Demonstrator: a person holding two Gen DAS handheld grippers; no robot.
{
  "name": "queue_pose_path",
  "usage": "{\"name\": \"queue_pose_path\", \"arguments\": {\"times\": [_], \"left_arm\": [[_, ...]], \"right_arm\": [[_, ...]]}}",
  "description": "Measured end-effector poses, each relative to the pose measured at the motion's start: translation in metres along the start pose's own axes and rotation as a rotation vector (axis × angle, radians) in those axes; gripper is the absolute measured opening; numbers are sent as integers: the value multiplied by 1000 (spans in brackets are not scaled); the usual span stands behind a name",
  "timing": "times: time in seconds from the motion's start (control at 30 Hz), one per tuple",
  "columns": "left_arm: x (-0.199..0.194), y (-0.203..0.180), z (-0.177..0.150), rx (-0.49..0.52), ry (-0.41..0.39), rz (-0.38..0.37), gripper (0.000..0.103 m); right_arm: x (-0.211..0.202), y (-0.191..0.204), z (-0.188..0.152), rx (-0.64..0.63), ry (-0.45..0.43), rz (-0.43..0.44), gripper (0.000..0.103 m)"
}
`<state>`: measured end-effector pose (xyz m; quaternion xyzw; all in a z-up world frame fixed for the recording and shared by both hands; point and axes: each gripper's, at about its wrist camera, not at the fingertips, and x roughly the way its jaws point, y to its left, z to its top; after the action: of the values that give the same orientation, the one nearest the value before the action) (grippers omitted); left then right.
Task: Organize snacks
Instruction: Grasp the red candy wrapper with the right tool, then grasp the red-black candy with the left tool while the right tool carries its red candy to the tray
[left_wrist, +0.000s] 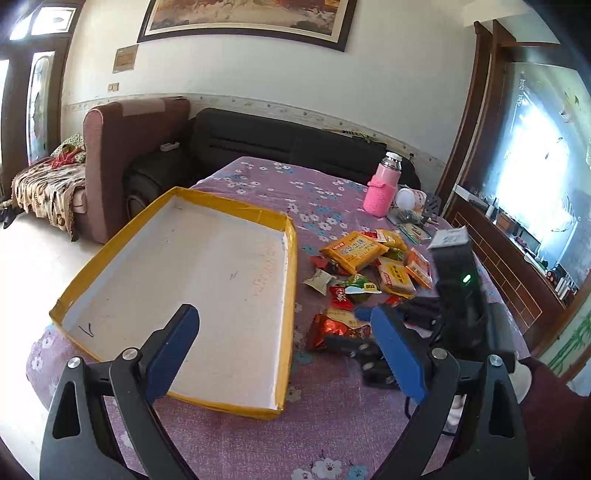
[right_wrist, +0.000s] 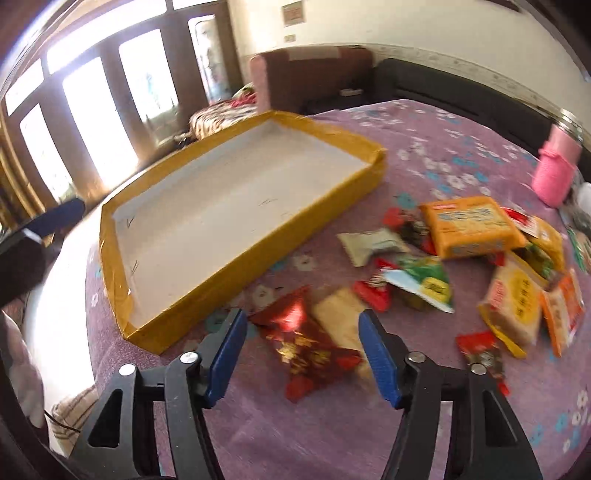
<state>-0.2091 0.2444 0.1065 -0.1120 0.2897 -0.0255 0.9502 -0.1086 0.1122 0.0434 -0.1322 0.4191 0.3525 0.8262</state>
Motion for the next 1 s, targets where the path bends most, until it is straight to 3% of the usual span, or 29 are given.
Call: {"name": "queue_pose_path", "arguments": {"times": [0.1, 0.17, 0.57, 0.73, 1.0], "left_arm": [[1, -2, -1, 11, 8, -1, 95], [6, -5, -2, 15, 18, -6, 95], [20, -21, -8, 29, 76, -54, 95], [32, -36, -15, 62, 128, -87, 95], [59, -96, -17, 196, 202, -187, 95]], "right_arm": [[13, 17, -4, -59, 32, -30, 51], [17, 22, -7, -78, 41, -56, 38], [-13, 1, -23, 26, 12, 18, 31], [-38, -24, -31, 115, -17, 51, 31], [-89, -105, -73, 320, -67, -45, 32]]}}
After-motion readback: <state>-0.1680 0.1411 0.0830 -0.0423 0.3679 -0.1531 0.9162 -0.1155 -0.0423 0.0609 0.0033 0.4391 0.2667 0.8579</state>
